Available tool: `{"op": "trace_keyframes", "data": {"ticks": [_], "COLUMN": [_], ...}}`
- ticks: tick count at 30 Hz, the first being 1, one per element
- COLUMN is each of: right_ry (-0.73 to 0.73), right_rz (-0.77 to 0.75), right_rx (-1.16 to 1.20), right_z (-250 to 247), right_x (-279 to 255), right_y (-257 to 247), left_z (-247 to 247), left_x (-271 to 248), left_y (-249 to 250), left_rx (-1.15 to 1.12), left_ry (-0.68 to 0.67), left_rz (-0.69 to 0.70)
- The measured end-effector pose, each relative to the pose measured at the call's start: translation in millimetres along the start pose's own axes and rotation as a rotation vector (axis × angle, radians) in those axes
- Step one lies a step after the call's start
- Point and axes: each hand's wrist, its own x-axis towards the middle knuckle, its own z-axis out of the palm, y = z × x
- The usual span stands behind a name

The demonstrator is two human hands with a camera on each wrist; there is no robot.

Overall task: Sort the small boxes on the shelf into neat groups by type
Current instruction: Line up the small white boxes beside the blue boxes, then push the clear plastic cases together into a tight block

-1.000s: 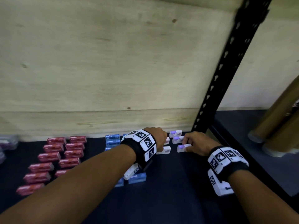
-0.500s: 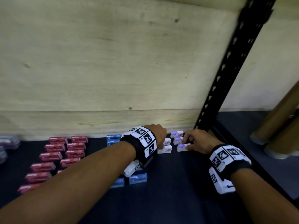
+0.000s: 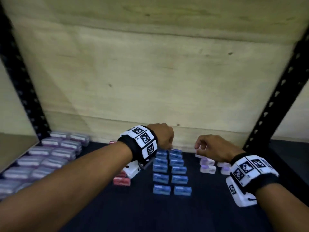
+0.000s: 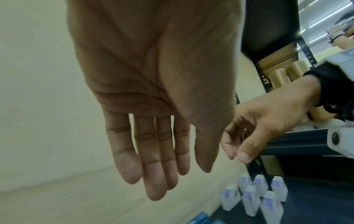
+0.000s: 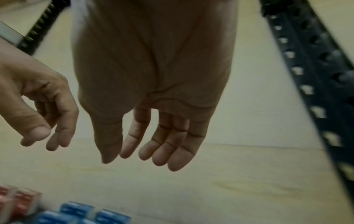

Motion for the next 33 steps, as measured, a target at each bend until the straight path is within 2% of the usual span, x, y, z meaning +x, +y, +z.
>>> {"op": "trace_keyframes", "data": {"ticks": [8,16,21,25,30,33], "right_ry": [-0.065,-0.153,-0.206,-0.273,-0.305,-0.294], "right_rz": [-0.265,-0.475,-0.564,-0.598,-0.609,-0.617], "right_rx": [0.016,-0.008,-0.022,-0.013,-0.037,-0.097], "right_z": [24,64,86,106,125,132], "right_x": [40,60,54,51,46,42], "right_y": [-140,-268,-321,-350,-377,-388], "left_z": [-16,8,30,45,66,78], "left_x": [-122,-234,-284,-311,-329,-333], "left_y": [-114,-200,-227,-247,-264,-269], "left_rx": [-0.037,-0.05,-0.089,-0.163,-0.152,-0.157], "left_ry": [0.053,0.052,0.02,-0.065,-0.125,-0.114], "left_rz": [-0.309,-0.559,-0.603,-0.616,-0.6,-0.596]}}
